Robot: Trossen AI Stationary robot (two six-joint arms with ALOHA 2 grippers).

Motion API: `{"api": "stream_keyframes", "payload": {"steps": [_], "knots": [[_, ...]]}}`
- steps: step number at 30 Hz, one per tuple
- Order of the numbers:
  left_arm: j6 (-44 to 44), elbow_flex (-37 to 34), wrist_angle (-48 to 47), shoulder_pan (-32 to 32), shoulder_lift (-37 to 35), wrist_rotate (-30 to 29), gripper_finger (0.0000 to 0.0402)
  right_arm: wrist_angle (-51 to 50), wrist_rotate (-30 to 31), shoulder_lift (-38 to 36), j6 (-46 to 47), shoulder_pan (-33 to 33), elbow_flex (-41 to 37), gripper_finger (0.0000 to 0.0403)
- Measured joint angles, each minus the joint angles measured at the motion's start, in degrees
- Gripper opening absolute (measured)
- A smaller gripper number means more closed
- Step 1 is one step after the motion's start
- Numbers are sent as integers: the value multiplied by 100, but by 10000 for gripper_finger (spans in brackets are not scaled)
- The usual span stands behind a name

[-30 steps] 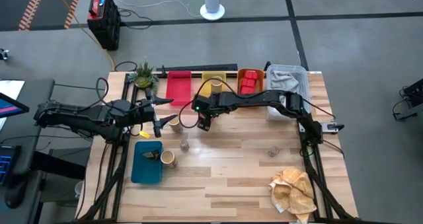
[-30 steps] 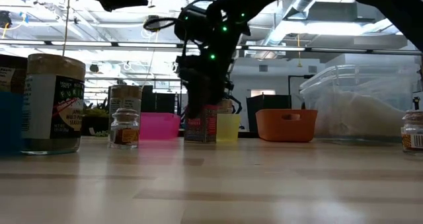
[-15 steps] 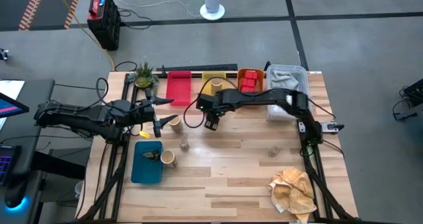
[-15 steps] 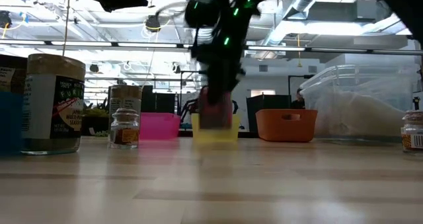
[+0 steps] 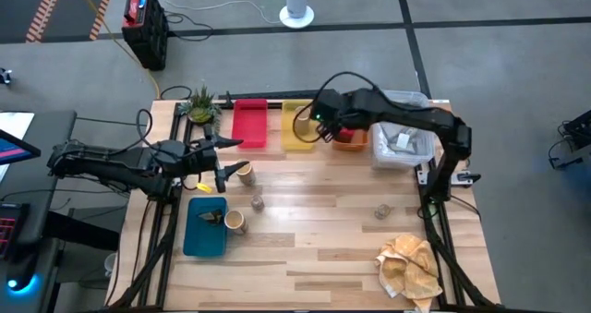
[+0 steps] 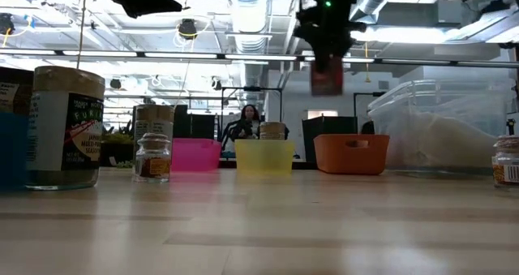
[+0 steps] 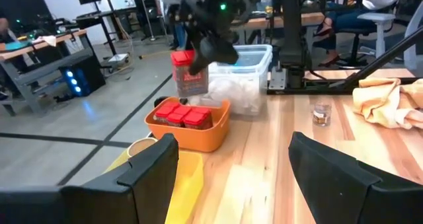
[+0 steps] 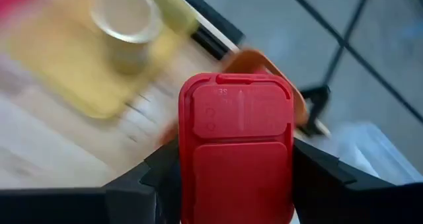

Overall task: Sort spices by type
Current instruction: Put the red seasoning can into the orange bin

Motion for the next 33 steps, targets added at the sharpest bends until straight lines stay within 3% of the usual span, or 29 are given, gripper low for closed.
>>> {"api": "stream_keyframes", "payload": {"steps": [7, 12, 19, 24, 28, 33], "knots": [[17, 0, 2, 0, 0, -3, 277, -359, 30, 514, -126, -300, -7, 233], [10, 0, -41, 0, 1, -3, 277, 102, -14, 627, -382, -300, -9, 233], [-32, 0, -129, -2, 0, -3, 277, 651, 94, 599, -33, -444, -20, 233], [-119, 0, -307, -2, -7, -3, 277, 1357, 33, 605, -2, -490, -435, 233], [-285, 0, -562, -13, -5, -5, 277, 1059, 110, 550, 287, -609, -585, 233], [-344, 0, -644, -17, -5, -4, 277, 191, 369, 362, 1292, -704, -581, 233]]}}
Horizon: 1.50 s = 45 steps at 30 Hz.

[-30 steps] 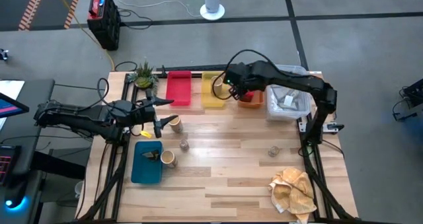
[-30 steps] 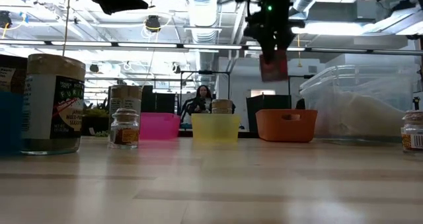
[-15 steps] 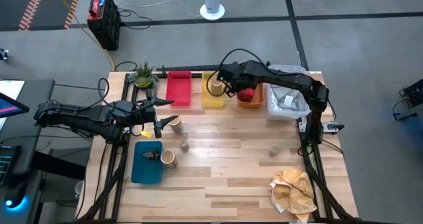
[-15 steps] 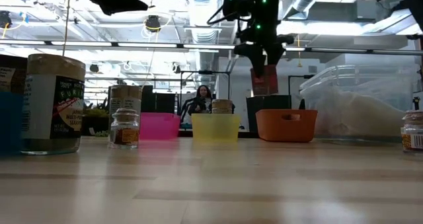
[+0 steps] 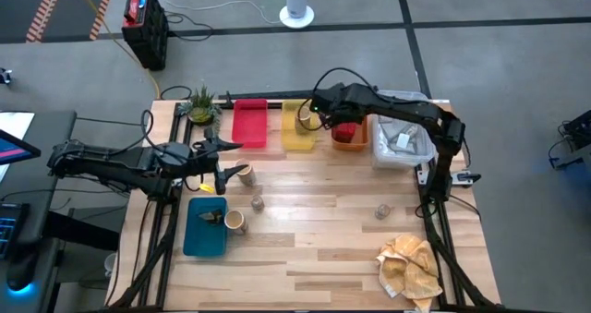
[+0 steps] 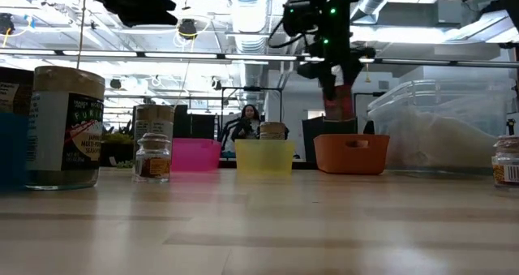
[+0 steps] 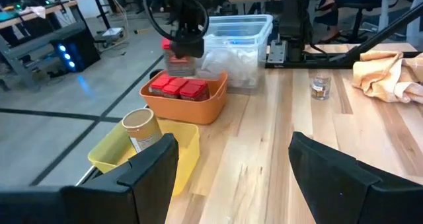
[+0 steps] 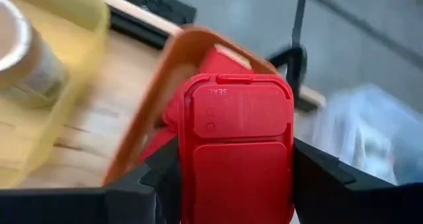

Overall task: Sort spices by type
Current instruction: Put the red seasoning can into the orange bin

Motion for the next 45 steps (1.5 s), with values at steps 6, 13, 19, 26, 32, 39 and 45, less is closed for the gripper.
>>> {"api": "stream_keyframes", "payload": {"steps": [6, 13, 19, 26, 32, 39, 45], "knots": [[0, 0, 13, 0, -1, 0, 277, -730, -8, 62, 587, -37, -2, 233], [9, 0, 140, 0, -2, 2, 277, -927, -19, 68, 949, -76, -148, 233], [105, 0, 142, -2, -2, 2, 277, -937, -31, 72, 1023, -188, -540, 233], [182, 0, 189, 0, -2, 1, 277, -657, -320, 76, 872, -243, -652, 233], [239, 0, 270, 0, 0, 2, 277, -190, -468, 74, 450, -282, -651, 233], [240, 0, 249, 0, -2, 2, 277, -34, -707, 74, 403, -378, -651, 233], [241, 0, 239, 0, -2, 2, 277, 78, -964, 74, 452, -383, -649, 233]]}}
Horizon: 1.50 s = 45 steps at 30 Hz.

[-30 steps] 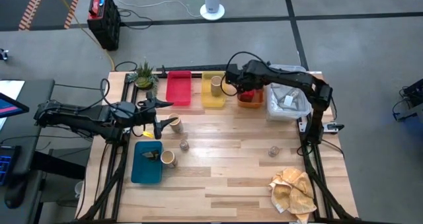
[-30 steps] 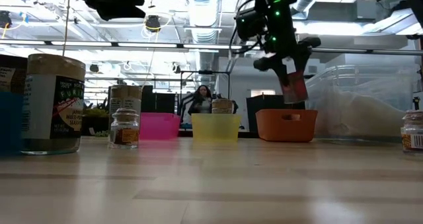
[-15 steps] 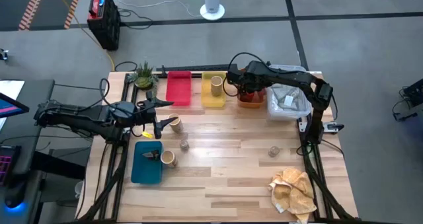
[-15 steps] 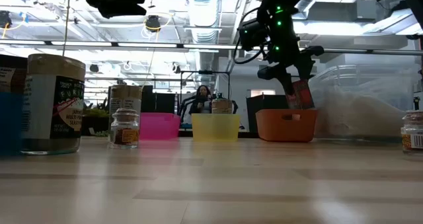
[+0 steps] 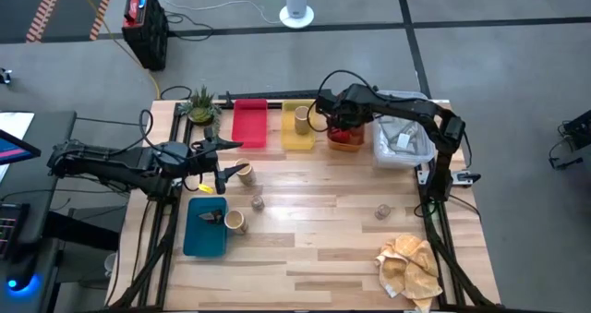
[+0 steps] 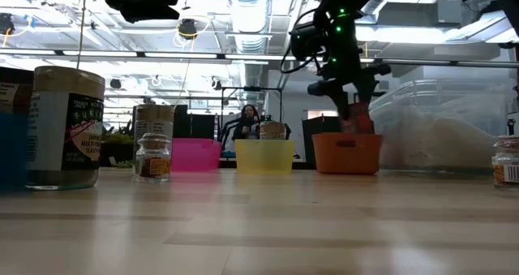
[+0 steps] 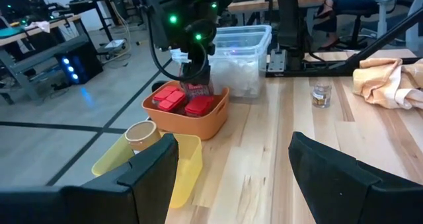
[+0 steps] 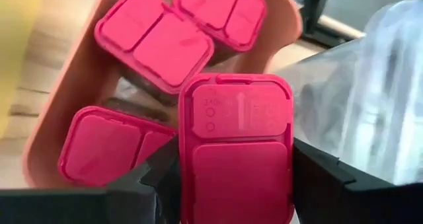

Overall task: Sort spices by type
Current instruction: Put the red seasoning can into the orange bin

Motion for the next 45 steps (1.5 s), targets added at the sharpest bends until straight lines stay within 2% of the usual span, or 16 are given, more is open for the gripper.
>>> {"api": "stream_keyframes", "payload": {"steps": [4, 8, 18, 29, 32, 36, 45], "knots": [[-5, 0, -6, 0, 0, 0, 277, 65, -263, 2, 12, -91, 2, 233], [-29, 0, -95, 0, 0, 0, 277, 72, -260, 80, -92, -193, 4, 238], [-54, 0, -125, -1, 0, 0, 277, 448, -227, 178, -345, -173, 7, 311], [-88, 0, -138, -2, 0, 0, 277, 115, -799, 179, -570, -470, 9, 315], [-90, 0, -138, -2, 0, 0, 277, 191, -914, 179, -637, -520, 9, 305], [-99, 0, -138, -2, 0, 0, 277, 124, -930, 179, -640, -517, 9, 272], [-110, 0, -231, -2, 0, 0, 277, -90, -942, 125, -480, -630, 23, 146]]}}
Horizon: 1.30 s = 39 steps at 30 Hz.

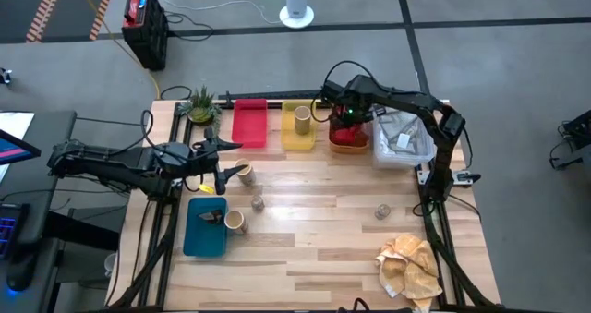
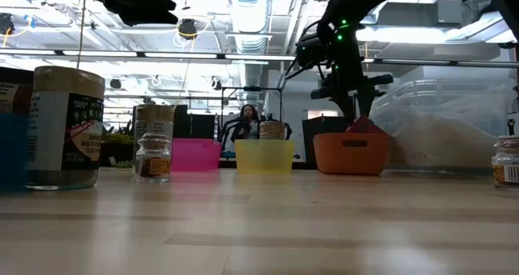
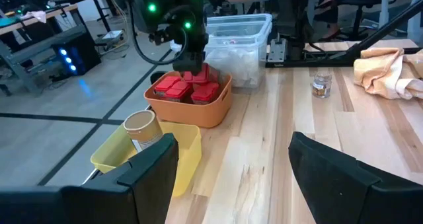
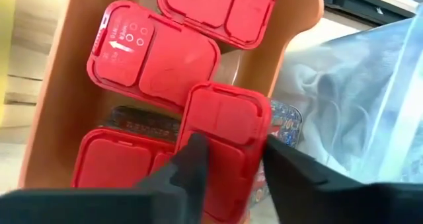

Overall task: Sort spices by type
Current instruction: Put the red seasoning can into the orange bin

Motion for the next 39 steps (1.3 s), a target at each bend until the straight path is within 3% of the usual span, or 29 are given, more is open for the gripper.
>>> {"api": "stream_keyframes", "payload": {"steps": [5, 10, 14, 19, 23, 27, 31, 39], "knots": [[72, 0, 2, 0, 0, 0, 277, 61, -118, -172, -6, -75, -6, 96], [242, 0, 70, 1, 0, 1, 277, -95, -118, -307, -177, -57, -16, 94], [337, 0, 198, 2, -2, 1, 277, -258, -66, -358, -194, -56, -10, 128], [442, 0, 402, 2, -2, 0, 277, -232, -39, -358, -284, 56, -3, 210], [689, 0, 702, 2, -2, 1, 277, -212, -47, -358, 180, 172, 12, 279], [986, 0, 823, 2, 0, 64, 277, -221, -178, -358, 575, 209, 182, 323], [1222, 0, 934, 2, 0, 187, 277, -360, -161, -358, 811, 293, 342, 340], [1672, -2, 1123, 2, 0, 236, 277, -568, -9, -200, 1025, 505, 405, 331]]}}
